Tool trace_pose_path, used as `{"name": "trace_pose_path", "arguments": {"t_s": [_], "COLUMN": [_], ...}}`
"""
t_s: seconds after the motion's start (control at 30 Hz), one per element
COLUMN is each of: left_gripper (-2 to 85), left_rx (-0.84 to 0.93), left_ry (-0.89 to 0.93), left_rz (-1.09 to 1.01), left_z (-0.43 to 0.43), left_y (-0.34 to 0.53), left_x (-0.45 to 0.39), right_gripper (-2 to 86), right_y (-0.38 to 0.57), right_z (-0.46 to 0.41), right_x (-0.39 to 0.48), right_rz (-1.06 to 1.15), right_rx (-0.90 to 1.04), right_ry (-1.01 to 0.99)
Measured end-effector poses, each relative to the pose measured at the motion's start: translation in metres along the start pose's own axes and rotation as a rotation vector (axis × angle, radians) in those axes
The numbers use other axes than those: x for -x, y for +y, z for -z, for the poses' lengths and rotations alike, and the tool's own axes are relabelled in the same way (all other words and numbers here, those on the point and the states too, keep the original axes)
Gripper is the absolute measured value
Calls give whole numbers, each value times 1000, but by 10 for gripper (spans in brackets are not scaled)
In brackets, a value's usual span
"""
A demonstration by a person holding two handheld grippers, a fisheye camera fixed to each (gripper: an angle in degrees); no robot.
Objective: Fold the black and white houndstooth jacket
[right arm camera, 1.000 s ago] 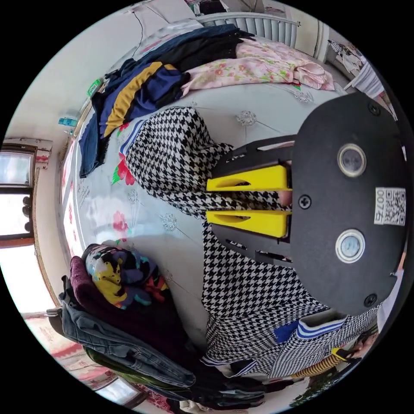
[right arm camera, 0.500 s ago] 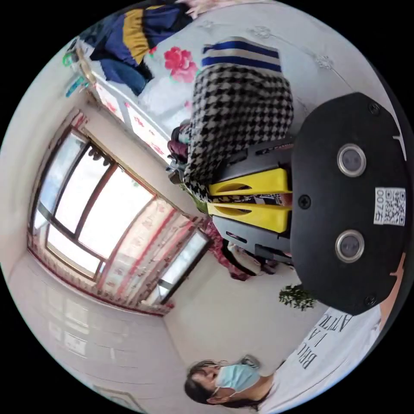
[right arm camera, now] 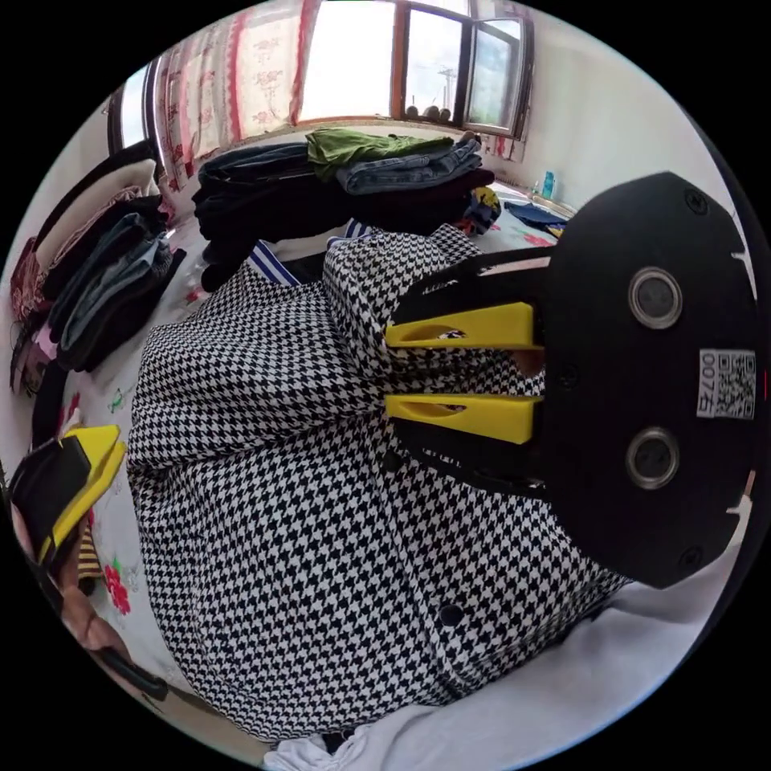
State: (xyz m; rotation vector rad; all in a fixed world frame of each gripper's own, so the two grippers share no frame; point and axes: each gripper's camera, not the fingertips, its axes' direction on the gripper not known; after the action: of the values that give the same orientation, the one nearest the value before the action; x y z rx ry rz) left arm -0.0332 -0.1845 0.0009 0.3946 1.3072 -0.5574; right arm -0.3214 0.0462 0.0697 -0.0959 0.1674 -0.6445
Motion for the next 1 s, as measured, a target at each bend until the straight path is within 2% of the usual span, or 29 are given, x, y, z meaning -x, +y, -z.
{"name": "trace_pose_path", "arguments": {"t_s": [0.2, 0.27, 0.33, 0.4, 0.5, 0.57, 0.67, 0.73, 0.77, 0.8, 0.9, 1.0], "left_gripper": [122, 132, 143, 144, 101, 68, 57, 56, 57, 58, 55, 11], "left_rx": [19, 87, 255, 357, 514, 446, 188, 9, -19, -36, 73, 97], "left_ry": [133, 123, 78, 36, -66, -45, 111, 89, 64, -2, -189, -379], "left_rz": [-193, -201, -139, -103, -81, -113, -102, -58, -38, 14, 113, 199], "left_z": [-49, -83, -143, -190, -250, -239, -162, -87, -71, -47, -19, 13], "left_y": [-100, -140, -188, -206, -207, -203, -182, -138, -123, -94, -23, 31], "left_x": [-39, -56, -73, -76, -65, -62, -43, -11, -2, 17, 54, 71], "right_gripper": [55, 58, 60, 61, 59, 58, 57, 58, 58, 59, 62, 65], "right_y": [24, 27, 31, 32, 33, 35, 42, 49, 50, 52, 51, 58], "right_z": [-3, -14, -27, -34, -42, -47, -56, -63, -63, -65, -70, -67], "right_x": [-21, -30, -36, -36, -34, -33, -36, -44, -46, -51, -62, -78], "right_rz": [-252, -323, -411, -455, -481, -479, -484, -521, -535, -555, -585, -635], "right_rx": [-83, -68, -69, -75, -71, -76, -98, -144, -160, -189, -225, -251], "right_ry": [-271, -371, -460, -478, -492, -506, -520, -552, -561, -588, -682, -696]}}
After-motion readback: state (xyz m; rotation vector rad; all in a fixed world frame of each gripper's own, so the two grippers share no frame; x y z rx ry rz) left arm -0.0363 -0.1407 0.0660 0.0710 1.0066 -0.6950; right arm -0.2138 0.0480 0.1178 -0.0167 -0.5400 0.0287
